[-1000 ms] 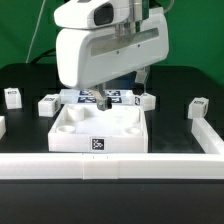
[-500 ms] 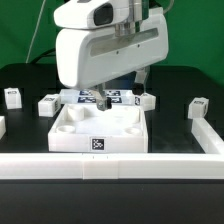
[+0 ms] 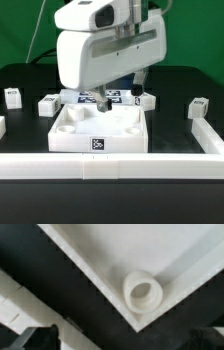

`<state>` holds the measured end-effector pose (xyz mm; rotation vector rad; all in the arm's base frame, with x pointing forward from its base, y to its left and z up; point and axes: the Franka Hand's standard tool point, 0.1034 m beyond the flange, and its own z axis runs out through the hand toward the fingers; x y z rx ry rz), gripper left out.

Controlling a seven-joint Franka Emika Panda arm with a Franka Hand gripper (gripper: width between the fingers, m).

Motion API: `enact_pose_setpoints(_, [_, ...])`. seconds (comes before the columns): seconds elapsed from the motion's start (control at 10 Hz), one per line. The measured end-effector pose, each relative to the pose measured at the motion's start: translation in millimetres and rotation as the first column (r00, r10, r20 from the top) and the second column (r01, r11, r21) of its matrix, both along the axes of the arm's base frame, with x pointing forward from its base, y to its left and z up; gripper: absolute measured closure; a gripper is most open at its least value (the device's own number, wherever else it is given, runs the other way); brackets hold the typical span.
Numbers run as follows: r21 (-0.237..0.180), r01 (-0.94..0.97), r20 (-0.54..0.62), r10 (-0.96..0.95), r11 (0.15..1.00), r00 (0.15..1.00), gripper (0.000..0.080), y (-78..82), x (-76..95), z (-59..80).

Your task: Assemble one leg

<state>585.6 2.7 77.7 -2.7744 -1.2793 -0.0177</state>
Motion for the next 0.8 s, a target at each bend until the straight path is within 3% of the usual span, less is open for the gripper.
enact_pose_setpoints(0.2, [-0.037,-0.225,0.003,0.226,0.974,0.974,0.015,6.5,-25.8,-12.4])
enact_pose_setpoints(0.3, [-0.071,-0.311,-0.025,0.309,0.948,0.951,0.015,12.2,-35.1,-15.5])
enact_pose_setpoints(0.4, [-0.079,-0.351,-0.079,0.345,0.933,0.935,0.015,13.4,-44.3,-15.7])
enact_pose_setpoints(0.8, [-0.076,-0.344,-0.083,0.338,0.936,0.937,0.015,10.3,-45.6,-14.5])
